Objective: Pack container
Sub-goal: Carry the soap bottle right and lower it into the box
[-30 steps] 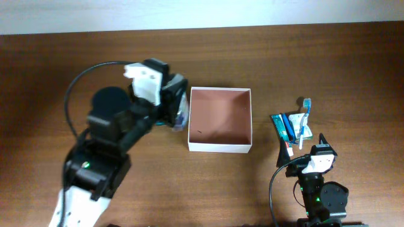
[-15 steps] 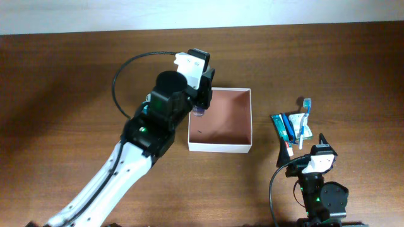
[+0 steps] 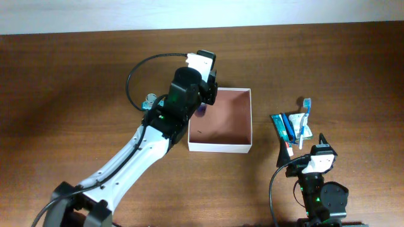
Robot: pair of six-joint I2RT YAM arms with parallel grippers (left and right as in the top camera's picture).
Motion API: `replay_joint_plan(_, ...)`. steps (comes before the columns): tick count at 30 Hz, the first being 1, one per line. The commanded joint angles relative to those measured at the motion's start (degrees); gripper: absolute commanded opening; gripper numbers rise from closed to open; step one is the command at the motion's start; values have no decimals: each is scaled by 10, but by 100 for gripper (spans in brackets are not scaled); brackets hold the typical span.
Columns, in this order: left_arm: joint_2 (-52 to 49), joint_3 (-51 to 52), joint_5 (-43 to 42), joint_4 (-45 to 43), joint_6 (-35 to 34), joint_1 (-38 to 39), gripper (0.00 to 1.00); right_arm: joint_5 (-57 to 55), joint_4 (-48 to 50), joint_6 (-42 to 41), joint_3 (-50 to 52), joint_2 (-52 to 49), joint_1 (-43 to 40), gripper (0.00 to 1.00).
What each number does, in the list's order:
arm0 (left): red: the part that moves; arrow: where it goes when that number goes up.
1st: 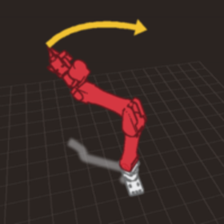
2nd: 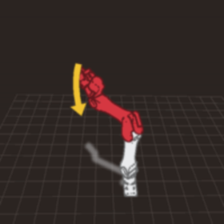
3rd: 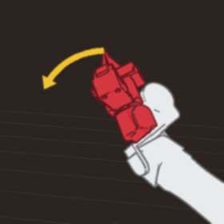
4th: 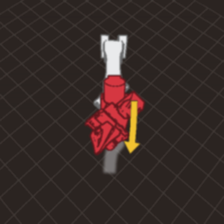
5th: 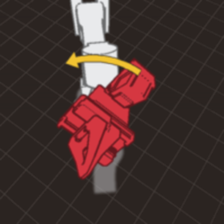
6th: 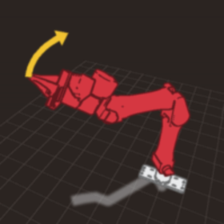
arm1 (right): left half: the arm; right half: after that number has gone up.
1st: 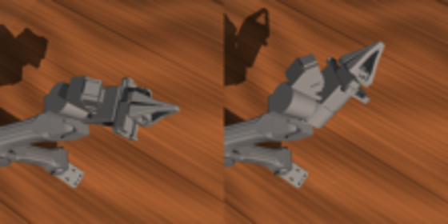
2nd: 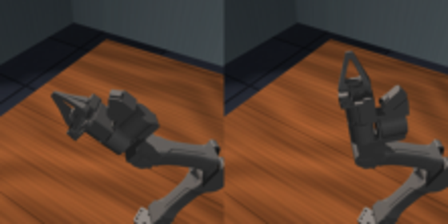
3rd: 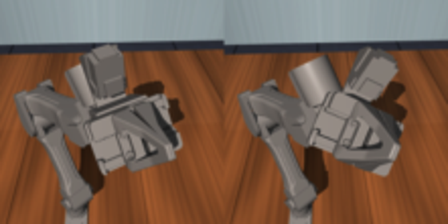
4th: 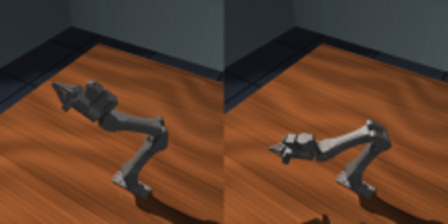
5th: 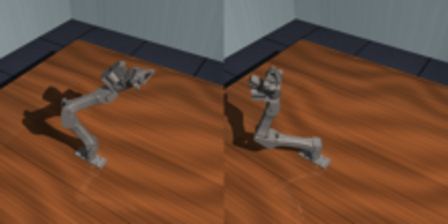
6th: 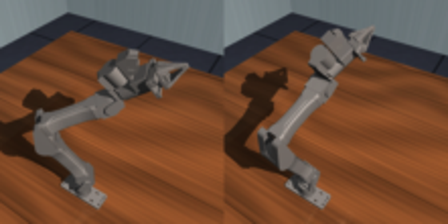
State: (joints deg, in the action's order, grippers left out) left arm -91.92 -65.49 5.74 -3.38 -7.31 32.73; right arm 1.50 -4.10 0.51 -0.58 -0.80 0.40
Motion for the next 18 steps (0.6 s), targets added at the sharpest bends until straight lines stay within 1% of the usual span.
replay_joint_plan(1, -14, -22, 30, -14, -1, 1, 31, -3, -3, 3, 3, 4, -5, 98)
replay_joint_plan(4, -27, -22, 53, -19, 1, 1, 31, -3, -3, 3, 3, 4, -5, 98)
replay_joint_plan(18, -69, -22, 53, -30, 6, 1, 31, -3, -3, 3, 3, 4, -5, 98)
